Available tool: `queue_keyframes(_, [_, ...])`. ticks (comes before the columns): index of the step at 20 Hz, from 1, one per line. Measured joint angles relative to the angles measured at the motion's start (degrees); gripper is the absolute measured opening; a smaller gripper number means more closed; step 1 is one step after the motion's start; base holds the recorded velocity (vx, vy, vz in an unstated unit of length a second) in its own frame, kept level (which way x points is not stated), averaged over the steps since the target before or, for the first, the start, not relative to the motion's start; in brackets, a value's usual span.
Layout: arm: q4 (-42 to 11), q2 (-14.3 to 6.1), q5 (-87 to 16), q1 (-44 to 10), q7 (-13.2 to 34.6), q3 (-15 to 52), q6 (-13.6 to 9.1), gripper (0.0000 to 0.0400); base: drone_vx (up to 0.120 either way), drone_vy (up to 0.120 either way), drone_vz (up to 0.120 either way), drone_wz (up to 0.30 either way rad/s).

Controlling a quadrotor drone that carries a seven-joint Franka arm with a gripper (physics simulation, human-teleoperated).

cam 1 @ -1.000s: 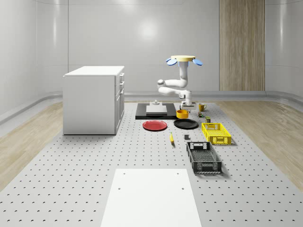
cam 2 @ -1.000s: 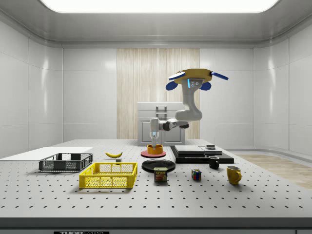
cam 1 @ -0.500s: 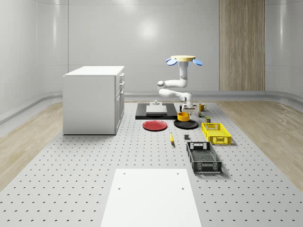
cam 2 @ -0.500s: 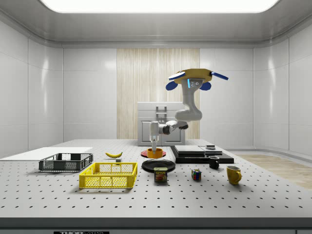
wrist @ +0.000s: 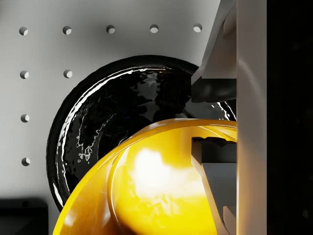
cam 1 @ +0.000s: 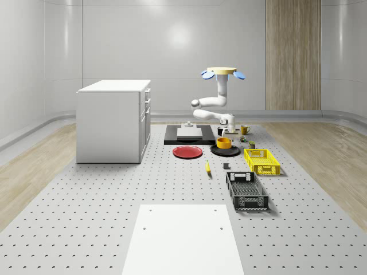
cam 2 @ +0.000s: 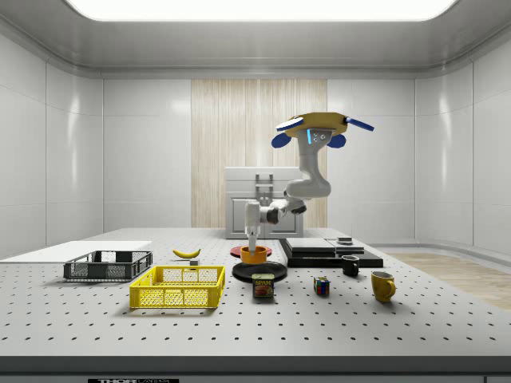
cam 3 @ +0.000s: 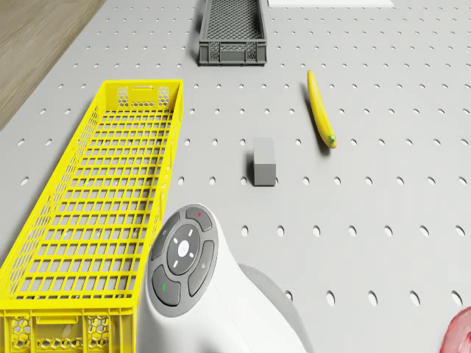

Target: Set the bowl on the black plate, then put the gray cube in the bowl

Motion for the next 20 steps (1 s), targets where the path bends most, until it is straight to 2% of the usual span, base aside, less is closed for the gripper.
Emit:
queue_keyframes(7, [1.83,1.19,-2.96,-0.75,-0.64,-2.91,0.98,0.0100,0.000,0.000,0.000,0.000])
queue_keyframes(10, [2.19,1.63,-3.63,-0.75,-0.87,-3.50,0.99,0.0246,0.000,0.000,0.000,0.000])
queue_keyframes(12, [1.89,1.78,-3.38,-0.51,-0.98,-3.14,0.55,0.0307,0.000,0.000,0.020,0.000])
queue_keyframes(16, [1.08,1.99,-2.54,0.01,-1.14,-2.06,-0.49,0.0366,0.010,0.000,0.120,0.000])
queue_keyframes(20, [0.69,2.26,-2.22,0.35,-1.28,-1.58,-1.12,0.0387,0.120,-0.120,0.020,0.000])
